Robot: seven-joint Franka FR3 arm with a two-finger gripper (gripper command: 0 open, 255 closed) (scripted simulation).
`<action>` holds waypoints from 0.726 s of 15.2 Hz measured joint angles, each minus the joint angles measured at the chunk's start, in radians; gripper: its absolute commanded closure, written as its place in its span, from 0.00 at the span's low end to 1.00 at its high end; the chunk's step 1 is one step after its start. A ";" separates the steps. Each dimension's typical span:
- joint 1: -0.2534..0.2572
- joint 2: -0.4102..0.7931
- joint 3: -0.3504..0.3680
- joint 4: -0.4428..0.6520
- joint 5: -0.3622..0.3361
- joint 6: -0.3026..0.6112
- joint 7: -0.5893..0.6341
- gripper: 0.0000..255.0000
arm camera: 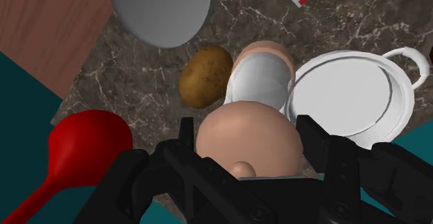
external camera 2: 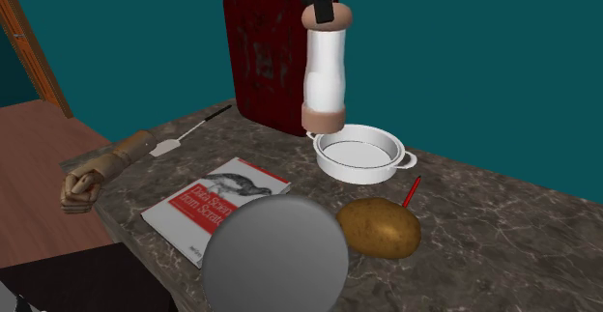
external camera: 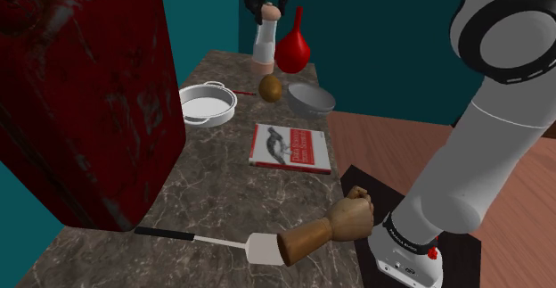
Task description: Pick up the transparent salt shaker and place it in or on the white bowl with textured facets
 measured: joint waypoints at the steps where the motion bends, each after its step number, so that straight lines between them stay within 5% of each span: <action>1: -0.012 -0.025 -0.008 -0.028 0.006 0.009 -0.016 1.00; 11: -0.106 -0.265 -0.115 -0.212 0.045 0.014 -0.216 1.00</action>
